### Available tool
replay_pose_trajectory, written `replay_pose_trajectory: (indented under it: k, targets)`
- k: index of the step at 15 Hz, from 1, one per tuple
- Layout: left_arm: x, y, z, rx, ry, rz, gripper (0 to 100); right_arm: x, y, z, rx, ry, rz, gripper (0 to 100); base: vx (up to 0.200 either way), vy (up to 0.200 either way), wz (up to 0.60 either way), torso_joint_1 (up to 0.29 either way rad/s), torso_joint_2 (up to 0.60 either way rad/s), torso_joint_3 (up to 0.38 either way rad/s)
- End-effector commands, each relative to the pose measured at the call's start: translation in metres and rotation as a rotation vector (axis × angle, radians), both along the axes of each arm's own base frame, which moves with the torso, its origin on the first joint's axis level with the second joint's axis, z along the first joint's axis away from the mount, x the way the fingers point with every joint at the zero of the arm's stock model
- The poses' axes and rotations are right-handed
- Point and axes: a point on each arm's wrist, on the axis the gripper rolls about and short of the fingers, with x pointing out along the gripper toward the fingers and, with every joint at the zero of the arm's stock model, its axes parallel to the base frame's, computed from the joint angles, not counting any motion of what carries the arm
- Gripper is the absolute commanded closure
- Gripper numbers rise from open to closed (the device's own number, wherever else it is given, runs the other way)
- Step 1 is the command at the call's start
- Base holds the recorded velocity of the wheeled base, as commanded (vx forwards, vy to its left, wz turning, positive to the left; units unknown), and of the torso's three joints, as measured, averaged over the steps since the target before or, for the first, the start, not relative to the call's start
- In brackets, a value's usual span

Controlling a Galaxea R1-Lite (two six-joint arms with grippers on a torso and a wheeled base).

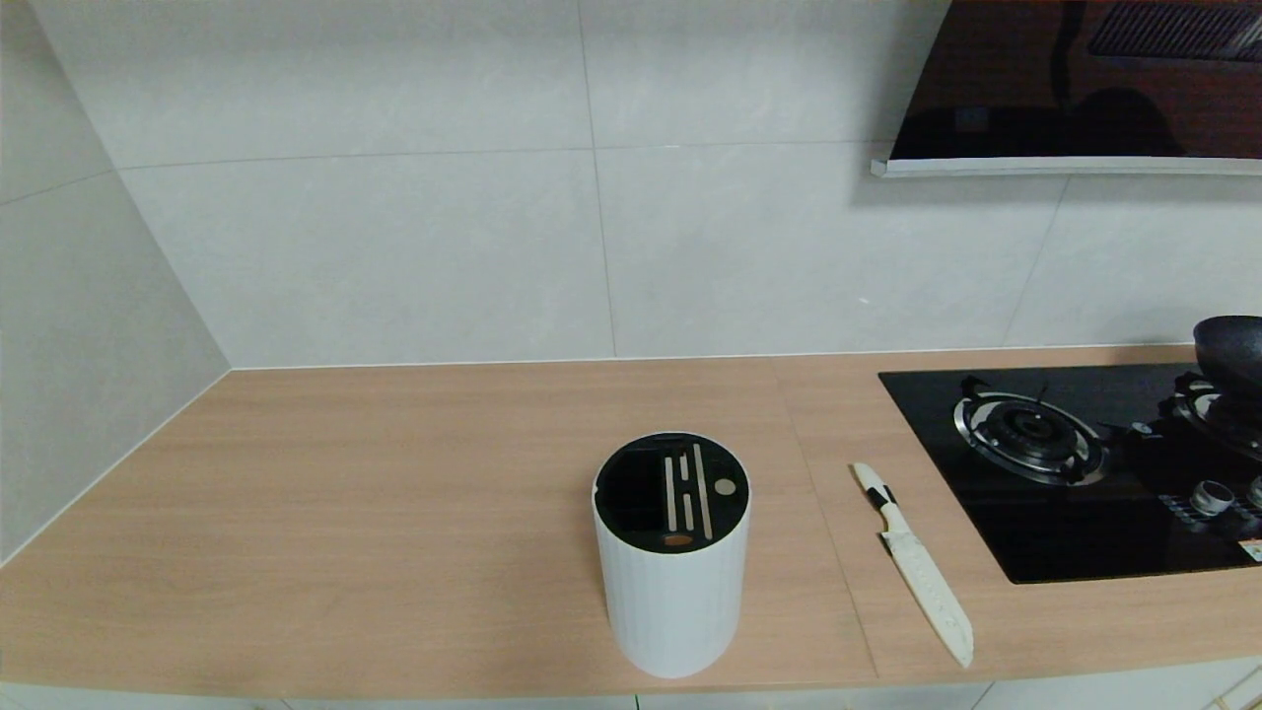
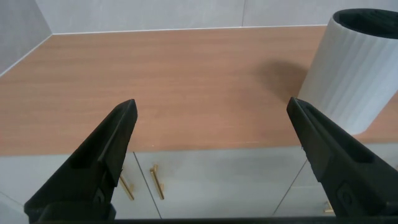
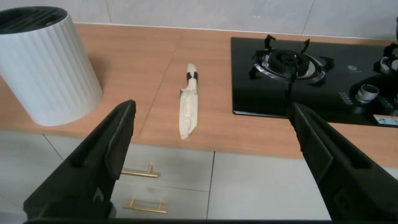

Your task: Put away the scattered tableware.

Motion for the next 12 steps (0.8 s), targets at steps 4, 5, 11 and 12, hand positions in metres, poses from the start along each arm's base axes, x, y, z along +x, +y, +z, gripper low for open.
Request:
replay_pose_trajectory:
  k: [4,5,11,12]
  targets:
    - [0.000,0.000,0.000,0.001,0.000,0.000,0,0.000,0.000,0.000,-0.003,0.001,0.002,0,0.000,0.000,0.00,0.000,0.00,0.000]
    - [0.000,0.000,0.000,-0.001,0.000,0.000,0,0.000,0.000,0.000,-0.006,0.001,0.002,0,0.000,0.000,0.00,0.000,0.00,0.000]
    - [0.000,0.000,0.000,0.001,0.000,0.000,0,-0.010,0.001,0.051,0.021,-0.130,0.085,0,0.000,0.000,0.00,0.000,0.00,0.000]
    - [0.000,0.000,0.000,0.001,0.000,0.000,0,-0.003,0.001,0.064,0.022,-0.077,0.132,0,0.000,0.000,0.00,0.000,0.00,0.000]
